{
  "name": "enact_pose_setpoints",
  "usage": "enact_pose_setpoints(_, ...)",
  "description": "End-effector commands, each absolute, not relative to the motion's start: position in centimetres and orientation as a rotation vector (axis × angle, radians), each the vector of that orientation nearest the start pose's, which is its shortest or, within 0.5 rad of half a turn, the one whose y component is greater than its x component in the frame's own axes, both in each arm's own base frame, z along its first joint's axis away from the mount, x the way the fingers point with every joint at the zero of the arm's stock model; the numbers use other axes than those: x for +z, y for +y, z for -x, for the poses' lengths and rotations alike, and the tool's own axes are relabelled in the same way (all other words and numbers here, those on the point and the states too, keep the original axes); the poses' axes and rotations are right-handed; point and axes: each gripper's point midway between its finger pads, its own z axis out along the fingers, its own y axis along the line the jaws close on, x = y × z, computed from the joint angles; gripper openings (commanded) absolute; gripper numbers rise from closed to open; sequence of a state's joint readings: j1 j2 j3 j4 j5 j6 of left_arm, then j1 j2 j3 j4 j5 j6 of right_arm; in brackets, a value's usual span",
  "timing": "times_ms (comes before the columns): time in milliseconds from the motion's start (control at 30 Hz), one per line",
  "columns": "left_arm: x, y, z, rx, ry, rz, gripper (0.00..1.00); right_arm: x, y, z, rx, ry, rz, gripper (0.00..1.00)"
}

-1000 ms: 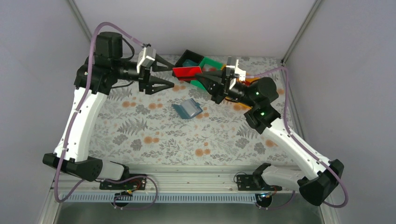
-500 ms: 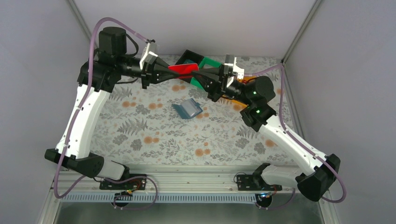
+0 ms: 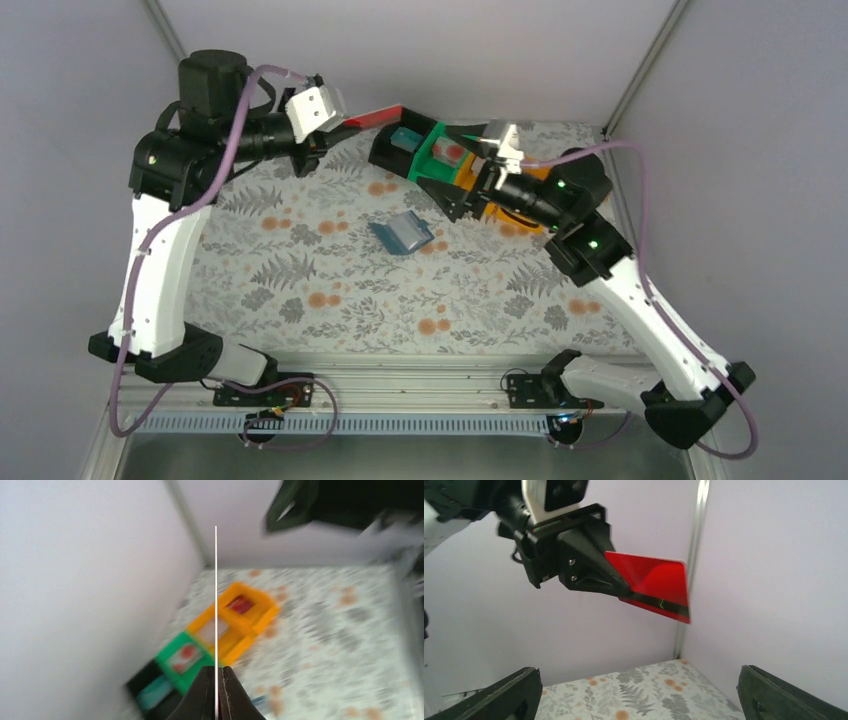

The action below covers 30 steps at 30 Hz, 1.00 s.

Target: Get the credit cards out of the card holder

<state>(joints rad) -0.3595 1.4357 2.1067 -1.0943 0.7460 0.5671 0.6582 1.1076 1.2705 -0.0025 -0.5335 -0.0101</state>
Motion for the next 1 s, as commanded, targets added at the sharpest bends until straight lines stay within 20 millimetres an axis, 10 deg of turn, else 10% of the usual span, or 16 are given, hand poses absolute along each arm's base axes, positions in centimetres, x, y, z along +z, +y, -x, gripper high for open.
enact_pose_setpoints(0, 49.6, -16.4, -28.4, 0.102, 1.435, -1.311, 0.02, 50.7, 24.7, -21.6, 0.762, 1.226, 0.831, 0.99)
enact_pose_setpoints(300, 49.5, -16.7, -22.9, 0.722, 0.553, -1.681, 0.02, 53.4, 24.9, -19.1, 0.901, 1.285, 0.891, 0.99)
enact_pose_setpoints(567, 49.9, -17.1, -21.7, 1.156, 0.046, -1.594, 0.02, 53.7, 24.8, -18.3, 0.821, 1.213, 0.982, 0.98)
enact_pose_setpoints(967, 47.6, -15.7, -23.4, 0.930, 0.455, -1.625, 0.02, 52.6, 24.7, -20.8, 0.146, 0.780, 1.132, 0.85)
